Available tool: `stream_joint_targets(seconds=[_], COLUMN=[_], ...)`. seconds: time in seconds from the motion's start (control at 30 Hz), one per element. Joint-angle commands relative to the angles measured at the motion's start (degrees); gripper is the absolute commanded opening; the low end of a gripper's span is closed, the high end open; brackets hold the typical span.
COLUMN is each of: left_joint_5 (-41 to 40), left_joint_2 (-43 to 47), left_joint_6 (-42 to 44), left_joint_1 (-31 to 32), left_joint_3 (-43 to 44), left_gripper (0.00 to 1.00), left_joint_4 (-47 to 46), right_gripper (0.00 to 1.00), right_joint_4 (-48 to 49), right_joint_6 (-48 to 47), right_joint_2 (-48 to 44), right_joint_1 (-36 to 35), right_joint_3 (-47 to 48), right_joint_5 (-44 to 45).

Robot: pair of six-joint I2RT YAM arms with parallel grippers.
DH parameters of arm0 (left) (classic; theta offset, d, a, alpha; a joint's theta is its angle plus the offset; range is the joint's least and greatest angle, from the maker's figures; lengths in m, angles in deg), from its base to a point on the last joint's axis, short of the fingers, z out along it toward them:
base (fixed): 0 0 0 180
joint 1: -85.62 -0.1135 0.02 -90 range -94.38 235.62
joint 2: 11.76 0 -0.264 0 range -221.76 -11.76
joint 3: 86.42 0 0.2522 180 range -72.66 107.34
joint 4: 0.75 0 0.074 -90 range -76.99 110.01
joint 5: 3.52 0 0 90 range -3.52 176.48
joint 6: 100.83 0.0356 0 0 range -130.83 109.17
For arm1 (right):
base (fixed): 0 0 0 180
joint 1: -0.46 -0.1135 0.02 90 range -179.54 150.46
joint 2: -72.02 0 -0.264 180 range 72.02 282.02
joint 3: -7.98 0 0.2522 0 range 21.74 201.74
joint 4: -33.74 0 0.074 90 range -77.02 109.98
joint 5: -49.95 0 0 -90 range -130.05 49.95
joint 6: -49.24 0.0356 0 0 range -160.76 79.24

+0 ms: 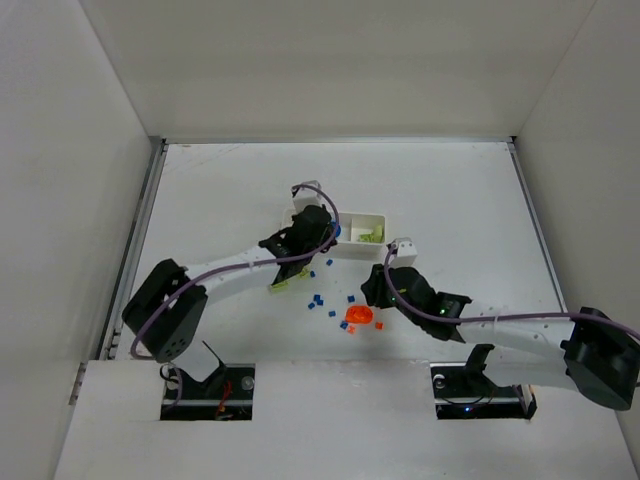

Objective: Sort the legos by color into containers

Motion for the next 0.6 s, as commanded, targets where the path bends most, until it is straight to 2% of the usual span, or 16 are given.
stream_joint_targets(seconds=[0.0,0.07,0.13,0.23,0.3,0.37,0.57], left_joint_5=[3.57,3.57,3.57,3.31,2.78,2.43,0.32], left_joint_2=[-7.44,-11.13,-14.13,-13.88,-12.04,-9.75,0.97], left_joint_6=[4.56,5.18,4.92,5.09,5.18,5.01,4.57], left_joint_1=[-3.08,-3.70,-4.49,-4.49,-4.32,-4.23,-2.65], left_joint_3=[7.86,10.59,12.88,13.07,11.85,10.09,0.42], left_gripper=[0.12,0.14,0.23,0.35,0.39,0.40,0.39], left_joint_4=[-3.57,-3.22,-2.69,-2.43,-2.86,-2.78,-2.17], right_gripper=[0.48,0.50,0.53,0.55,0.54,0.49,0.49], right_joint_4=[0.07,-0.64,-2.21,-3.28,-2.40,-1.61,-1.16], right_joint_6=[3.23,3.41,3.50,2.89,2.18,1.13,-1.77], right_joint_2=[-1.23,-1.49,-1.67,-0.80,1.04,3.85,11.86], right_joint_1=[-1.90,-2.61,-3.31,-6.02,-6.91,-6.92,-6.39], right_joint_3=[-0.62,-0.71,-0.19,1.22,2.18,3.94,9.13], right_joint_5=[2.68,3.30,3.21,2.24,1.89,1.28,1.71])
